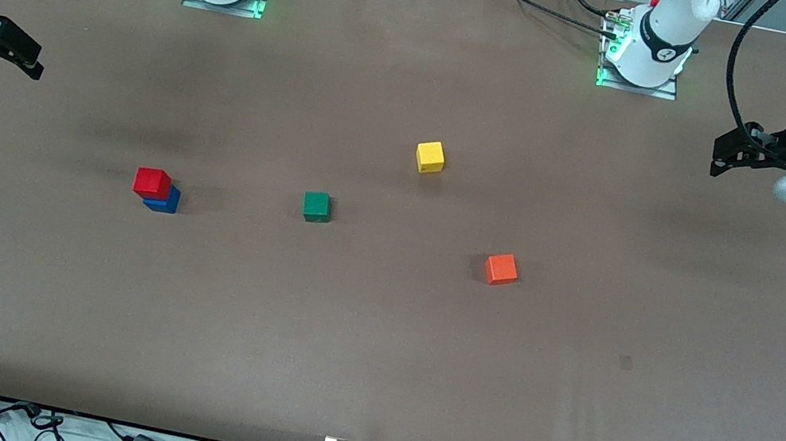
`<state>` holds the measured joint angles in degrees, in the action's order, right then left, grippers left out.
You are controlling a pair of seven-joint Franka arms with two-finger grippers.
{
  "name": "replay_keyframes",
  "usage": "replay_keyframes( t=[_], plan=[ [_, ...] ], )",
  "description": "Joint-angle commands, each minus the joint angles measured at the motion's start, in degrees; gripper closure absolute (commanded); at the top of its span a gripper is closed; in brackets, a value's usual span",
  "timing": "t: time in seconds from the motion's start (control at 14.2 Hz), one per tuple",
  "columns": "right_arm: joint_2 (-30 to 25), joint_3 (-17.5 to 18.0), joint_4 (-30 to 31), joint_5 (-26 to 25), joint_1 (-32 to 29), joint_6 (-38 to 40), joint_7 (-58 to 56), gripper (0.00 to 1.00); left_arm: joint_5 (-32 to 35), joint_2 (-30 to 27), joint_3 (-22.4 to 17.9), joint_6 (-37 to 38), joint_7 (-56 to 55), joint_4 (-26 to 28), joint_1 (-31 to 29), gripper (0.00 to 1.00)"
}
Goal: Pass red block to right arm, stack on blue
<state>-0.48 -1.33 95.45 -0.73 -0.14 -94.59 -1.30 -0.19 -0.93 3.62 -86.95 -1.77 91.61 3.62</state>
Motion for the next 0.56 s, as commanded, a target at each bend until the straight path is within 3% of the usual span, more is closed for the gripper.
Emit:
replay_keyframes(
  t=[0.0,0.49],
  plan=[
    [-0.4,-0.3,0.3,-0.8,0.4,0.6,-0.9,0.00,-0.5,0.6,0.1,0.7,1.2,-2.6,-0.1,0.00],
    [-0.5,-0.3,0.3,-0.9,0.3,0.9,-1.0,0.00,-0.5,0.2,2.0,2.3,1.2,-2.6,-0.1,0.00]
  ],
)
